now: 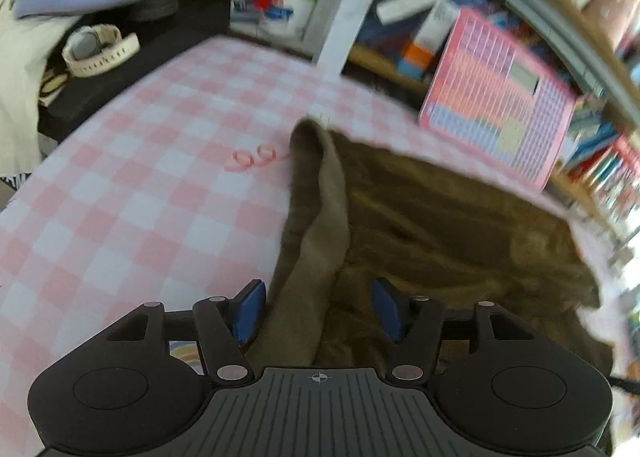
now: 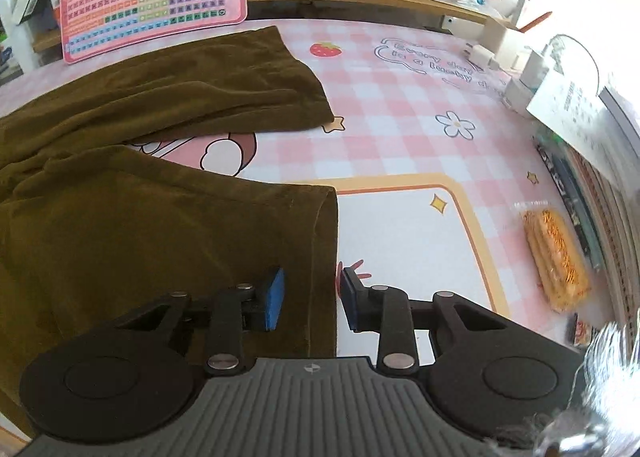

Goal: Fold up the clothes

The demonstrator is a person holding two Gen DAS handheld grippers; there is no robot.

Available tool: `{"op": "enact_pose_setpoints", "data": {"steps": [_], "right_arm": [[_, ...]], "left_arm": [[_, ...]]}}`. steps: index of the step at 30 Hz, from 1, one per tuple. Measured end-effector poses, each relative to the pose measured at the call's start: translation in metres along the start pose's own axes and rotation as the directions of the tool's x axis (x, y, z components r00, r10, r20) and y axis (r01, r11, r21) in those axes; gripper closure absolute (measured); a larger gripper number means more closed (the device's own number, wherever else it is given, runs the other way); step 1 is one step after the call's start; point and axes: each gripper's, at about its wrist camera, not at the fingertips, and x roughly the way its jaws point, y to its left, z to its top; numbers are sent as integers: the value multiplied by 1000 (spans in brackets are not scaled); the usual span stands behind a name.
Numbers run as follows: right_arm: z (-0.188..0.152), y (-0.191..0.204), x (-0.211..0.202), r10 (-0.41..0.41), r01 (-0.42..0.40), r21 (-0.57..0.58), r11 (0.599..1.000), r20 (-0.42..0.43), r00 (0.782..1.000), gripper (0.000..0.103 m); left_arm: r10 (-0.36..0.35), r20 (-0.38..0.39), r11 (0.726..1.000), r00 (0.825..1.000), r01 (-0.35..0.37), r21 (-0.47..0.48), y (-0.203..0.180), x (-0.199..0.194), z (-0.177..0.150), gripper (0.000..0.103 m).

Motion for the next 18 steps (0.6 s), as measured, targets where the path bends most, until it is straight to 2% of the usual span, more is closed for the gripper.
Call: {"op": "enact_pose_setpoints", "data": {"steps": [3,4,7,12,18], "right_arm": [[0,-1,1,4,-4,11,1000,3,1000,77],[0,-1,2,5,-5,15,1000,4,1000,78],[0,-1,3,13,-14,22,1000,7,1000,80],[6,5,7,26,-26,-23,999,13,1000,81],[19,-4,20,-34,37,-47,998,52,998,81]], "left_arm": [[13,1,998,1000,-13,58,-1,-2,-9,90],[7,1,999,1000,-7,47,2,-5,-10,97],[-1,-6,1000,1000,1,-3,16,-12,-14,96],[-2,-10,1000,1000,2,-17,18,-15,-16,94],[-17,-23,1000,1000,17,-4,11,-13,-19,90]]}}
